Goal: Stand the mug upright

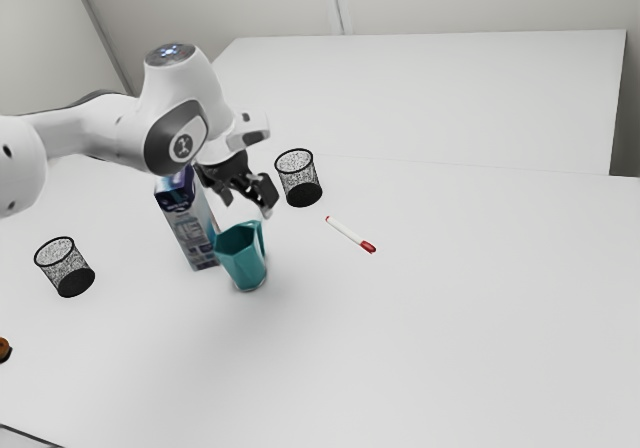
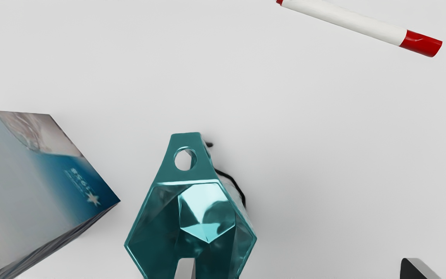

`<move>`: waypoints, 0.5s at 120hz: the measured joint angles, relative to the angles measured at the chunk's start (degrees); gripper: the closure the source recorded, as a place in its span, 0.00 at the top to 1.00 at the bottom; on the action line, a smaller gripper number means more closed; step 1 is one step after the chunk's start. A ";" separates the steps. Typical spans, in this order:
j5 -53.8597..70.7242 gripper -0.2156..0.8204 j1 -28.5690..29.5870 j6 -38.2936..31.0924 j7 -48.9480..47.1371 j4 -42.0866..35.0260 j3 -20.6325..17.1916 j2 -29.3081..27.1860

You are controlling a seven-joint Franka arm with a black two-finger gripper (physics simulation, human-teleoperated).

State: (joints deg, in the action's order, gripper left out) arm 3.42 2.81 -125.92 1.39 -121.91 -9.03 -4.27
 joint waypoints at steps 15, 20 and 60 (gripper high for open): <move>-2.86 0.77 0.28 6.62 -0.07 6.11 -0.02 0.58; -3.35 0.77 0.39 8.78 -0.11 7.87 -0.02 0.75; -4.48 0.78 0.26 24.49 -0.38 22.21 -0.08 3.66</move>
State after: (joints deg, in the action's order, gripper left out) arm -1.06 3.07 -101.43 1.00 -99.70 -9.12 -0.61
